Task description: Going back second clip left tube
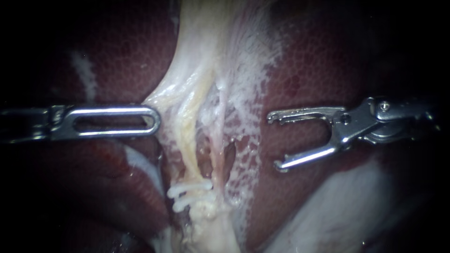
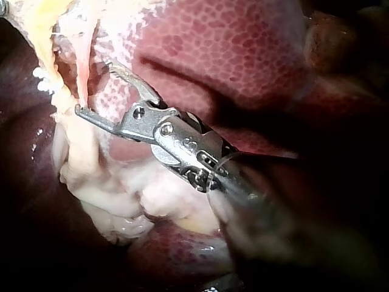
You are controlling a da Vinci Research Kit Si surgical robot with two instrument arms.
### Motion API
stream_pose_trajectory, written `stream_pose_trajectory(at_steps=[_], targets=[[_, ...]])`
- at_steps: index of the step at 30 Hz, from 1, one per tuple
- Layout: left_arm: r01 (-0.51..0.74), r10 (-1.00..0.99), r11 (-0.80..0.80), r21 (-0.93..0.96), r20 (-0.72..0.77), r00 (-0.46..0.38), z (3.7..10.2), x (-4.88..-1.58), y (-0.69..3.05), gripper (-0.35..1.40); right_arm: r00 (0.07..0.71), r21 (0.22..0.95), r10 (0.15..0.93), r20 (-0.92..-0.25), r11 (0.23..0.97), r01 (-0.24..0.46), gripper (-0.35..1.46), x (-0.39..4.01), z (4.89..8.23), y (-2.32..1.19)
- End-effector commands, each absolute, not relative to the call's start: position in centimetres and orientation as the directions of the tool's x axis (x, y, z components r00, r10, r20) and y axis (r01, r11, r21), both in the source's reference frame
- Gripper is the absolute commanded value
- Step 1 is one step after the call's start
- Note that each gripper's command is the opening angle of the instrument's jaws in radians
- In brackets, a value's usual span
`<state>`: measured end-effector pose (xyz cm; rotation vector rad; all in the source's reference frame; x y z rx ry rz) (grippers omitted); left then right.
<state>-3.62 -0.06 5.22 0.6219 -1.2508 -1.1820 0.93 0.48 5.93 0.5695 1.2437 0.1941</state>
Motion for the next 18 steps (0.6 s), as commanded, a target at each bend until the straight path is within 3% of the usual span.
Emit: stream_pose_trajectory(at_steps=[1, 8, 18], targets=[[0.333, -0.916, 0.331, 0.883, 0.385, -0.111, 5.22, -3.63, -0.06, -0.35, 0.326, 0.507, 0.439, -0.837, 0.846, 0.163, 0.60, 0.93, 5.94, 0.48], [0.336, -0.914, 0.334, 0.881, 0.390, -0.112, 5.37, -3.68, -0.06, -0.35, 0.327, 0.508, 0.440, -0.837, 0.846, 0.162, 0.60, 0.88, 5.93, 0.49], [0.335, -0.914, 0.339, 0.879, 0.393, -0.106, 5.58, -4.01, -0.02, -0.35, 0.327, 0.508, 0.440, -0.837, 0.846, 0.161, 0.60, 0.89, 5.91, 0.48]])
